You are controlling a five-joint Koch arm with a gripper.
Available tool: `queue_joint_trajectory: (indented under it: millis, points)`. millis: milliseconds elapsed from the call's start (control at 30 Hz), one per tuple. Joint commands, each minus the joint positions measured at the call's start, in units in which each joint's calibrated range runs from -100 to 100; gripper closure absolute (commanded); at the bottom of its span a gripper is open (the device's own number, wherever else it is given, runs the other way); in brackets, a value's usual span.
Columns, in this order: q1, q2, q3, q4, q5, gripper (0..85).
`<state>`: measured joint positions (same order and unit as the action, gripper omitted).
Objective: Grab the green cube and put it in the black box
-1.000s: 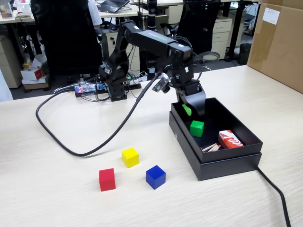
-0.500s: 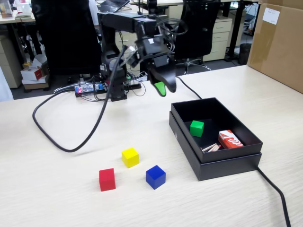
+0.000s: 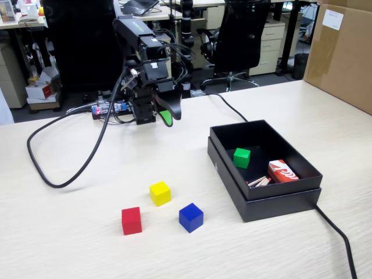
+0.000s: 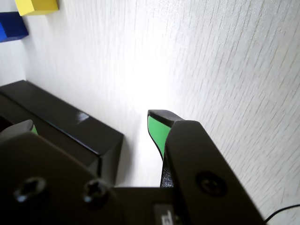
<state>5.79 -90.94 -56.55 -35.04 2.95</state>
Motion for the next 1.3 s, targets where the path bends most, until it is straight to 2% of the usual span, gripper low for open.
queue_joint_trajectory:
  millis: [0, 67, 167, 600, 833, 1267]
  points:
    - [-0.9, -4.4, -1.7, 6.5, -0.8, 37.6]
    - [-2.4, -5.3, -8.6, 15.1, -2.2, 37.4]
    - [-3.8, -5.5, -14.0, 21.0, -3.2, 36.6]
    - [-5.3, -4.5, -23.4, 29.0, -3.7, 34.8]
    - [-5.9, -6.0, -33.4, 38.9, -5.4, 35.1]
    - [-6.9, -5.4, -39.8, 38.3, -6.4, 36.0]
